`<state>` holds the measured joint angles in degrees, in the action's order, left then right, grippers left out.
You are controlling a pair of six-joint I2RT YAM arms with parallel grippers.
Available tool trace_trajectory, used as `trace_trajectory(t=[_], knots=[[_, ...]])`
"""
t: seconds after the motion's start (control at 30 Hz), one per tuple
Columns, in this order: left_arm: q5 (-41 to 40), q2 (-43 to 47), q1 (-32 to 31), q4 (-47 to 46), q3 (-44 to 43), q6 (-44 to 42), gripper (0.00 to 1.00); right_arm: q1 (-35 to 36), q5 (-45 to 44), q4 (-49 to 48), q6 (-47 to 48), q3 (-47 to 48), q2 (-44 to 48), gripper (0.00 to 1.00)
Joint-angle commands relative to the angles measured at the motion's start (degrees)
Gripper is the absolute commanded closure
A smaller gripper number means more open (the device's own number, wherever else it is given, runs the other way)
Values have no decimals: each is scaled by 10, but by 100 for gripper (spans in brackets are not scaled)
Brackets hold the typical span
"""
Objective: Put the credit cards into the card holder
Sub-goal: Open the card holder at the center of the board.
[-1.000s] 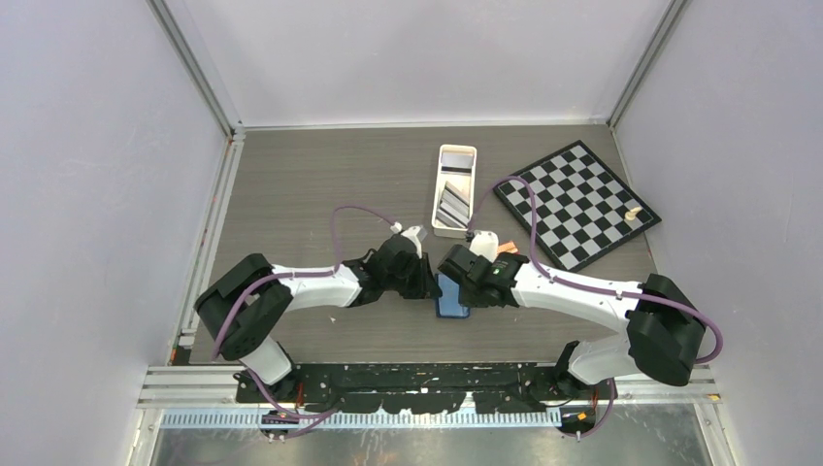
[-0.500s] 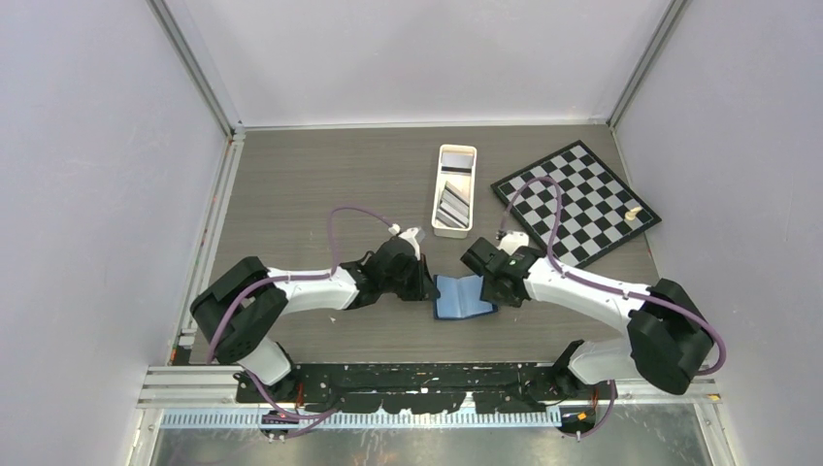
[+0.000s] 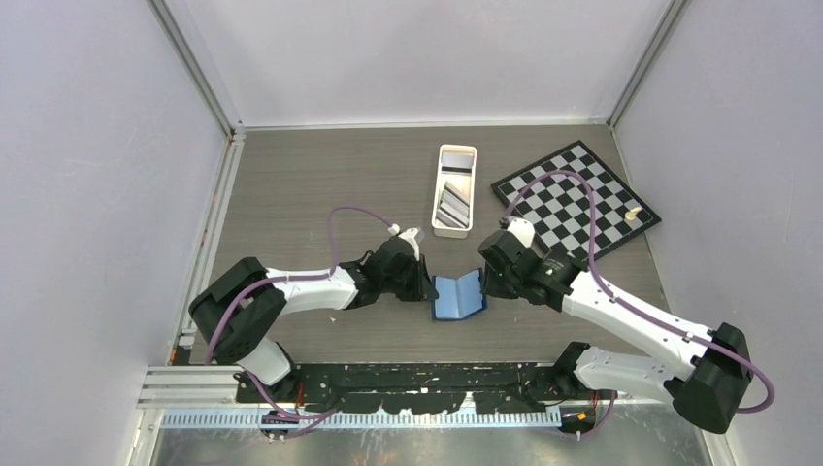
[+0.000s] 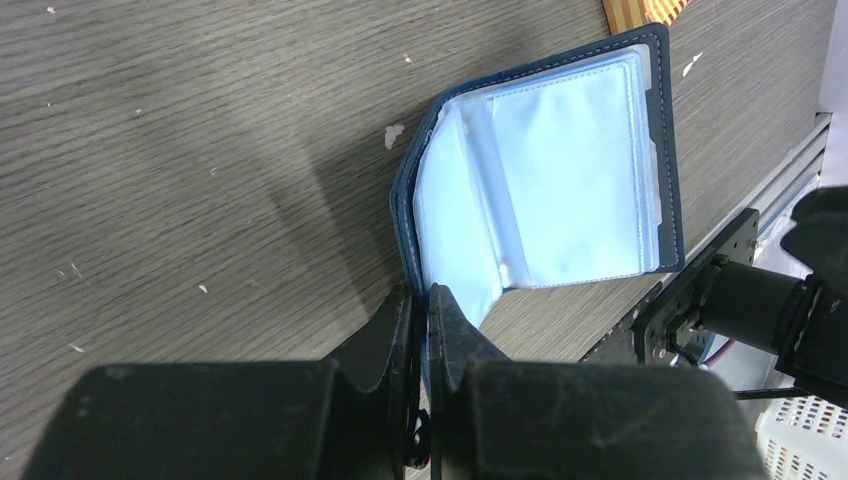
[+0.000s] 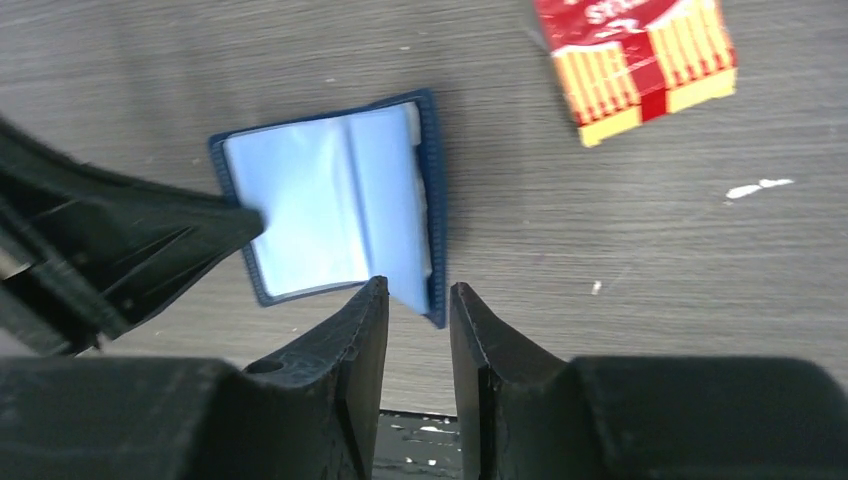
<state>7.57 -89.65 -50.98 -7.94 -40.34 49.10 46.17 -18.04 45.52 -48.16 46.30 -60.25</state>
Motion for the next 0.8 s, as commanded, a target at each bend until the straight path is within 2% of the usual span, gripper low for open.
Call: trace_trajectory(t=[0.0, 0.13, 0.33, 0.77], knots=[[-1, 22, 1, 10, -7, -9, 100, 47, 15, -41, 16, 41, -31, 66], [-1, 21, 2, 15, -12, -12, 100, 87, -11, -51, 26, 68, -97, 69], [0, 15, 2, 16, -14, -13, 100, 91, -32, -80, 39, 75, -191, 71], [4, 11, 2, 15, -15, -18, 100, 92, -34, -120, 53, 74, -274, 74]])
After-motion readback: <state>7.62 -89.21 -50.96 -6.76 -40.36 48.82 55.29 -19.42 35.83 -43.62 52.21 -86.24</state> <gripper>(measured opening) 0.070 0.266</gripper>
